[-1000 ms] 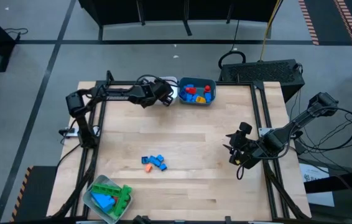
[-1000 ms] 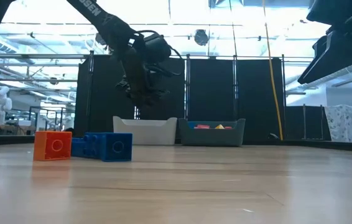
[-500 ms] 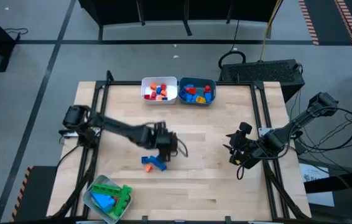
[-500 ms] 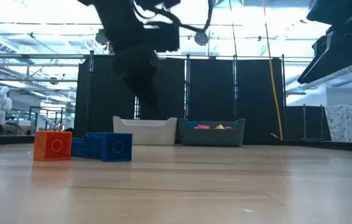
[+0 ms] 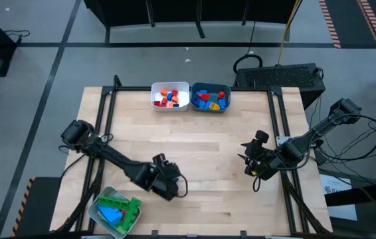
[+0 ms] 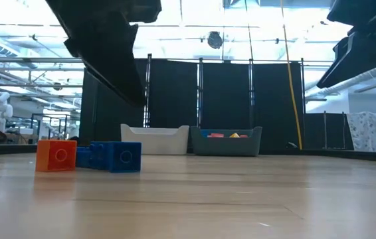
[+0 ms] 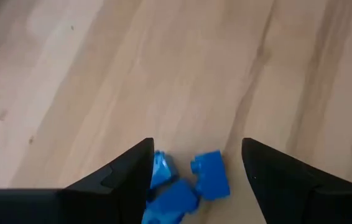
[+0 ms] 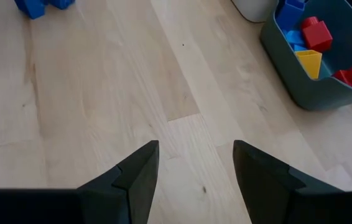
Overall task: Sort blocks by size
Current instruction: Put the blue cube 4 stud game piece into the white bin
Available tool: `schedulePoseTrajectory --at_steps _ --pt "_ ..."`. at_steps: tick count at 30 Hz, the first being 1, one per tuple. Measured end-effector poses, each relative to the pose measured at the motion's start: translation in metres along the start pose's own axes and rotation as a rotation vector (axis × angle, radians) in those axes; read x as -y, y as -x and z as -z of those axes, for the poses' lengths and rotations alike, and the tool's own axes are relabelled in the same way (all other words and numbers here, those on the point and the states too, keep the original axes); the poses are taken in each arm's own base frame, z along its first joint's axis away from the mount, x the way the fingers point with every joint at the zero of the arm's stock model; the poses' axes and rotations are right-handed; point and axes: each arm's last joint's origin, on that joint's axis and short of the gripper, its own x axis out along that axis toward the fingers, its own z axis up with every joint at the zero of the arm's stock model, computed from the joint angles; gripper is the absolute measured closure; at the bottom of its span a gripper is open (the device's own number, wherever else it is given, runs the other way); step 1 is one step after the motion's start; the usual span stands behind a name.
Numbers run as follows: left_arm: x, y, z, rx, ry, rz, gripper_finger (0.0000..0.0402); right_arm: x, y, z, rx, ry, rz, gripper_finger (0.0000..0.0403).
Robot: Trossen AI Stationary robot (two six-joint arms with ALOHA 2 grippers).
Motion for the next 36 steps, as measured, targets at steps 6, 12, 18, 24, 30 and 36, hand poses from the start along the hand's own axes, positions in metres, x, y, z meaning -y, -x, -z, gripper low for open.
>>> schedulePoseTrajectory --at_steps 6,12,18,24,30,36 --pt "0.015 -0.005 0.007 0.046 0.012 0.001 0.0158 -0.001 0.0 -0.001 0.007 -0.009 -0.007 0.0211" --pt "0.032 -0.027 0.03 0.002 0.02 -0.024 0.0158 -0.001 0.0 -0.002 0.012 -0.009 -0.01 0.0211" --pt "0.04 -0.048 0.047 -0.032 0.052 -0.069 0.0158 -0.001 0.0 -0.002 0.013 -0.009 -0.012 0.0211" --pt "0.042 -0.057 0.053 -0.052 0.062 -0.084 0.0165 -0.002 0.0 -0.002 0.015 -0.011 -0.014 0.0211" --pt "0.042 -0.057 0.055 -0.086 0.032 -0.074 0.025 -0.002 0.0 -0.002 0.016 -0.012 -0.014 0.0211" --pt "0.043 -0.057 0.056 -0.069 0.02 -0.09 0.0261 -0.002 0.0 -0.002 0.016 -0.004 -0.014 0.0211"
